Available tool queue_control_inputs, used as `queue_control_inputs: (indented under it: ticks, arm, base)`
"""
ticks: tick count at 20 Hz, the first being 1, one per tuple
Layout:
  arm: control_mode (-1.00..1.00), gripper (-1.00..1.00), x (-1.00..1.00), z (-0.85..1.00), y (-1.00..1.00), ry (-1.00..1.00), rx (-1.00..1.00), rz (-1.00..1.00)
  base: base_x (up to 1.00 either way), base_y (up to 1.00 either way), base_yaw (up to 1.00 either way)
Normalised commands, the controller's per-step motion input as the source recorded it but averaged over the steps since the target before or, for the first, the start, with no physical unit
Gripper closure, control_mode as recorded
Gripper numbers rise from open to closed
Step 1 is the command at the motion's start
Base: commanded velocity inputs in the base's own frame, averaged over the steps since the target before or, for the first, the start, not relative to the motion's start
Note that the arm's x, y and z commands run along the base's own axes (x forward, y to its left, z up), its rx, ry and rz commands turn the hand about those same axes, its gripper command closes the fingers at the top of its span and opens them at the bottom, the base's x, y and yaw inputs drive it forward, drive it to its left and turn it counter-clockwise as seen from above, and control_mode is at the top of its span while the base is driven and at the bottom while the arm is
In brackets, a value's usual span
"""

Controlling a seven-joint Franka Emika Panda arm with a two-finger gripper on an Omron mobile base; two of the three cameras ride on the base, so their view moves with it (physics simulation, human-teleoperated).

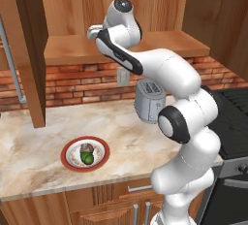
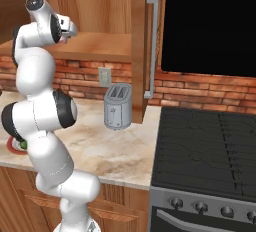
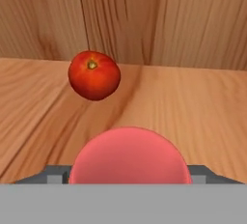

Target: Pick the avocado and bread from the counter and place them on the plate. Then pick the jam from the cabinet and place it next to the plate. Lastly close the cabinet door.

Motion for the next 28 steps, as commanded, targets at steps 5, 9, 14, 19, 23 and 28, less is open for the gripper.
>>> queue_control_inputs:
  ticks: [5, 9, 14, 19, 23, 28]
  arm:
    - [-1.0, 1.0, 0.04, -0.02, 0.0, 0.01, -0.02, -0.02]
    - [-1.0, 1.0, -0.11, -0.04, 0.0, 0.0, 0.0, -0.02]
    - [-1.0, 1.0, -0.67, -0.04, 0.0, -0.07, 0.0, -0.02]
    - [-1.0, 1.0, -0.81, 0.09, 0.0, -0.19, 0.0, 0.0]
    - [-1.0, 1.0, -0.94, 0.23, 0.0, -0.19, 0.0, 0.0]
    - [-1.0, 1.0, -1.0, 0.2, -0.02, -0.12, 0.0, 0.06]
  base:
    - [0.0, 0.0, 0.0]
    - [0.0, 0.0, 0.0]
    - [0.0, 0.0, 0.0]
    - [0.0, 0.0, 0.0]
    - [0.0, 0.0, 0.0]
    - [0.0, 0.0, 0.0]
